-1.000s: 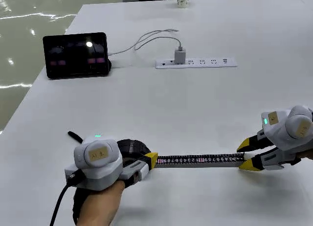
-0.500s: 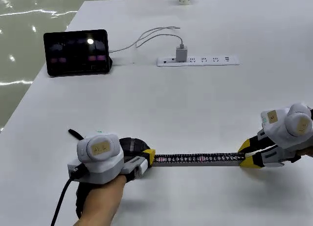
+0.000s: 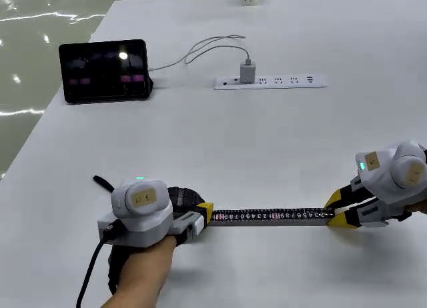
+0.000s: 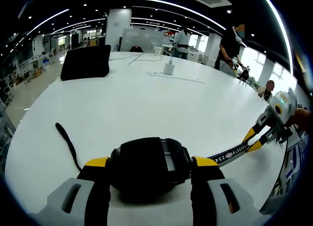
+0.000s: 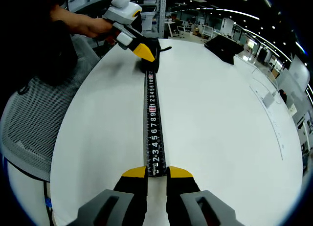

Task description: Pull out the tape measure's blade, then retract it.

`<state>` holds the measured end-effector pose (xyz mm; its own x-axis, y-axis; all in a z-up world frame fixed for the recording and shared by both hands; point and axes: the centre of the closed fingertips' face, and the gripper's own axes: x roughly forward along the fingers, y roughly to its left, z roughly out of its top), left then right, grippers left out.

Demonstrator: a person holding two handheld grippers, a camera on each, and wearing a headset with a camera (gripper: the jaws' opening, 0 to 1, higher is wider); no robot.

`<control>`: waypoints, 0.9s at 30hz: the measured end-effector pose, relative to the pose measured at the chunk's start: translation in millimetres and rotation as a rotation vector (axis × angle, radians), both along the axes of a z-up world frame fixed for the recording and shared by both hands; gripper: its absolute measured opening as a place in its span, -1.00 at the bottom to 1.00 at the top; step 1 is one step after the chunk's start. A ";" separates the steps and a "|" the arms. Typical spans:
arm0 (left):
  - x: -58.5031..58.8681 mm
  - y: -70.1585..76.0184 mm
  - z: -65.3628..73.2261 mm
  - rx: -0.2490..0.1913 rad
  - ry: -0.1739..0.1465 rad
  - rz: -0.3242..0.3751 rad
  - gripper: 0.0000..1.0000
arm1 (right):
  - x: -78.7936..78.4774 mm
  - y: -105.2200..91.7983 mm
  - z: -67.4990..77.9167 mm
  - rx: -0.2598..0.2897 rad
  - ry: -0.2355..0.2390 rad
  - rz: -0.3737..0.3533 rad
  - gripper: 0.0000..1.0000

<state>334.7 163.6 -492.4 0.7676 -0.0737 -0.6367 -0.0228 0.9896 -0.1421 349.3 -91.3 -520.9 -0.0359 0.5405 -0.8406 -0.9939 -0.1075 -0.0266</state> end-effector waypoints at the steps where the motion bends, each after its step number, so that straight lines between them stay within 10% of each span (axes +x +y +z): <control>1: 0.1 -0.1 -0.3 0.001 0.002 0.001 0.24 | -0.3 0.5 0.2 -0.001 0.001 -0.001 -0.80; 27: -0.1 0.6 -4.2 0.010 0.049 0.017 0.22 | -3.6 2.1 0.7 -0.019 -0.005 0.008 -0.80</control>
<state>334.6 164.3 -496.6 0.7364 -0.0544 -0.6744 -0.0459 0.9904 -0.1300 345.7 -89.2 -520.3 -0.0356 0.5242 -0.8508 -0.9929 -0.1156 -0.0297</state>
